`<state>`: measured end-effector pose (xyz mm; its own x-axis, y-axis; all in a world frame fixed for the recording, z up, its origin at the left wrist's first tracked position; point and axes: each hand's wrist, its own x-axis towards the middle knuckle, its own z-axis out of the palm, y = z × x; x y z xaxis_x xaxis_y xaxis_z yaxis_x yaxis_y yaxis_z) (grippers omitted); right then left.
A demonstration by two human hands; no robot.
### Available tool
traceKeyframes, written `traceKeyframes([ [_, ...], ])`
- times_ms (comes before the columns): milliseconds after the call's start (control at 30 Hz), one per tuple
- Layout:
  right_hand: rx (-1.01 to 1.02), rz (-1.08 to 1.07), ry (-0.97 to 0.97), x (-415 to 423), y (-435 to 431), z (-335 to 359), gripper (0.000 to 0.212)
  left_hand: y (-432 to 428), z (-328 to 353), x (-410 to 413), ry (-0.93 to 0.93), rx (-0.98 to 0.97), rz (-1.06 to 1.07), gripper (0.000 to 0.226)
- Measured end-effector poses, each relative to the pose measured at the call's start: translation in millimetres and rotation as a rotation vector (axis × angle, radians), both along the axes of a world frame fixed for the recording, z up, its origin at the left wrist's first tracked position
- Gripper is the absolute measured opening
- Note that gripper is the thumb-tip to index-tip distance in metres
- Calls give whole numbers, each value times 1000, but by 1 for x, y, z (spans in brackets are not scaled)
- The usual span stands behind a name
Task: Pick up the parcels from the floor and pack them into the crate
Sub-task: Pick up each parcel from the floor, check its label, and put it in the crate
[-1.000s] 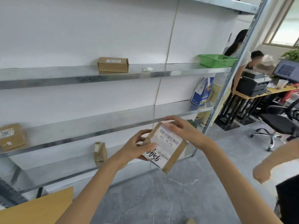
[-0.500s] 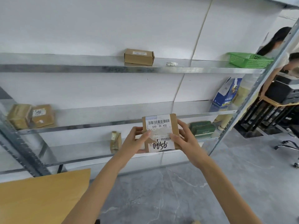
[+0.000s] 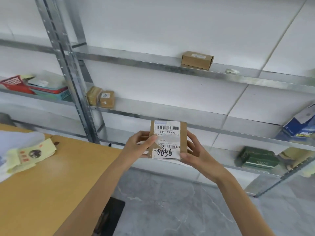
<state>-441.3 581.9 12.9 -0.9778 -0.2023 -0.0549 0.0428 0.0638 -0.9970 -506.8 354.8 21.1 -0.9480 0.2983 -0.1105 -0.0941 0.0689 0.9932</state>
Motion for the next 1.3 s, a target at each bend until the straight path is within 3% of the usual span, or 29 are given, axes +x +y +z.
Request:
traceKeyframes([
  [167,-37,176,-33,20,-16,-10,85,-25,4,51,27,-57,103,30],
  [333,-1,296,-38,45,-54,-13,85,-66,6,101,6,-8,205,10],
  [700,44,537,-9,120,-180,-12,99,-193,5,223,25,-23,389,35],
  [900,71,621,-46,178,-282,-25,113,-289,-8,308,-1,-53,526,38],
  [1133,54,668,-76,254,-394,-46,96,-393,-23,405,99,-407,673,28],
  [1300,-83,728,-156,288,-452,-59,91,-438,-24,449,98,-436,755,21],
])
